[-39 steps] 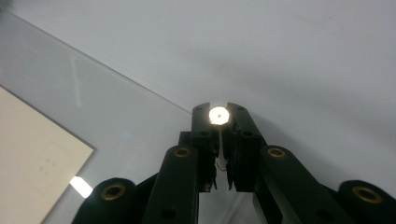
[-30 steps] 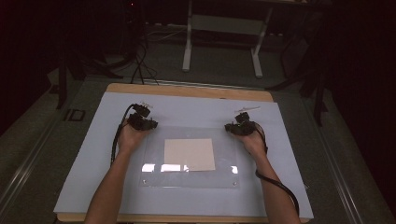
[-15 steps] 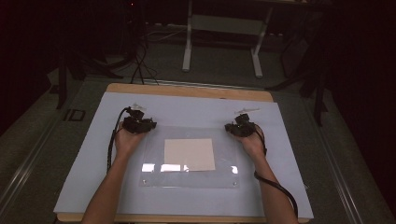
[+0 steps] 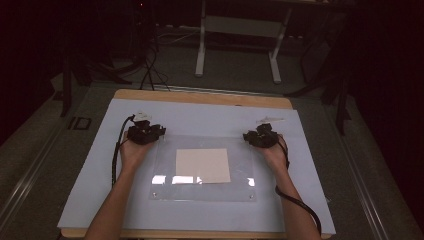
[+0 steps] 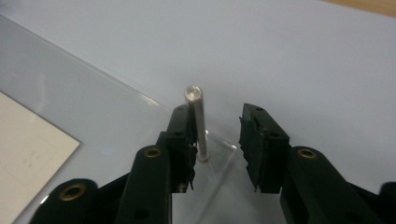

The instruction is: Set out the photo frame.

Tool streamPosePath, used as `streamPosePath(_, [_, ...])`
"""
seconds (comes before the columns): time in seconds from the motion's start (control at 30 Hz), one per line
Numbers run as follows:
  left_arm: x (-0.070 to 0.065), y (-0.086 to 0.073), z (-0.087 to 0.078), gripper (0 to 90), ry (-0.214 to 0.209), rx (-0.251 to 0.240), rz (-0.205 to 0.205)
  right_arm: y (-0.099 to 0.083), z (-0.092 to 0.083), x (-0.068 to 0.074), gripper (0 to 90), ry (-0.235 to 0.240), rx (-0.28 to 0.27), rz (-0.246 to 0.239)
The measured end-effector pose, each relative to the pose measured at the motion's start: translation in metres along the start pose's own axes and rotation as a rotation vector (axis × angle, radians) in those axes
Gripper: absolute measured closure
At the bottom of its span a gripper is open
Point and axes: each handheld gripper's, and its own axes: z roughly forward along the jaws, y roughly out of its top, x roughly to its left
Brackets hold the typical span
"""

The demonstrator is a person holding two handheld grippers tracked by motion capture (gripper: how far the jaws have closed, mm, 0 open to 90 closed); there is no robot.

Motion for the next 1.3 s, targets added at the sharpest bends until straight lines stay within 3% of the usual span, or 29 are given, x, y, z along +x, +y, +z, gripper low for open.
streamPosePath(0.2, [0.0, -0.002, -0.002, 66.8, -0.004, -0.014, 0.001, -0.002, -0.008, 0.004, 66.0, -0.02, -0.083, -0.03])
streamPosePath(0.23, [0.0, -0.002, -0.002, 67.9, -0.009, -0.016, -0.003, -0.001, -0.011, 0.005, 71.2, -0.016, -0.105, -0.029])
streamPosePath(0.27, [0.0, -0.002, -0.002, 68.8, -0.009, -0.016, -0.003, -0.001, -0.011, 0.005, 71.2, -0.016, -0.105, -0.029])
streamPosePath(0.3, [-0.001, -0.001, -0.002, 69.5, -0.007, -0.013, 0.001, -0.001, -0.011, 0.007, 76.8, -0.013, -0.084, -0.052])
streamPosePath(0.43, [-0.003, -0.002, -0.002, 71.5, 0.001, -0.002, 0.018, 0.0, -0.01, 0.013, 82.8, -0.028, -0.102, -0.055])
streamPosePath(0.67, [-0.002, -0.003, -0.004, 73.2, -0.008, -0.01, 0.029, 0.001, -0.009, 0.015, 84.1, -0.041, -0.104, -0.056])
streamPosePath(0.9, [-0.004, 0.0, -0.002, 76.8, -0.034, -0.052, 0.024, 0.001, -0.009, 0.014, 84.7, -0.031, -0.101, -0.035])
streamPosePath(1.0, [-0.005, 0.0, 0.0, 81.2, -0.027, -0.047, 0.032, 0.001, -0.009, 0.014, 84.7, -0.03, -0.1, -0.034])
streamPosePath(1.3, [-0.005, 0.0, 0.003, 83.8, -0.027, -0.046, 0.016, 0.002, -0.008, 0.011, 84.6, -0.012, -0.097, -0.009])
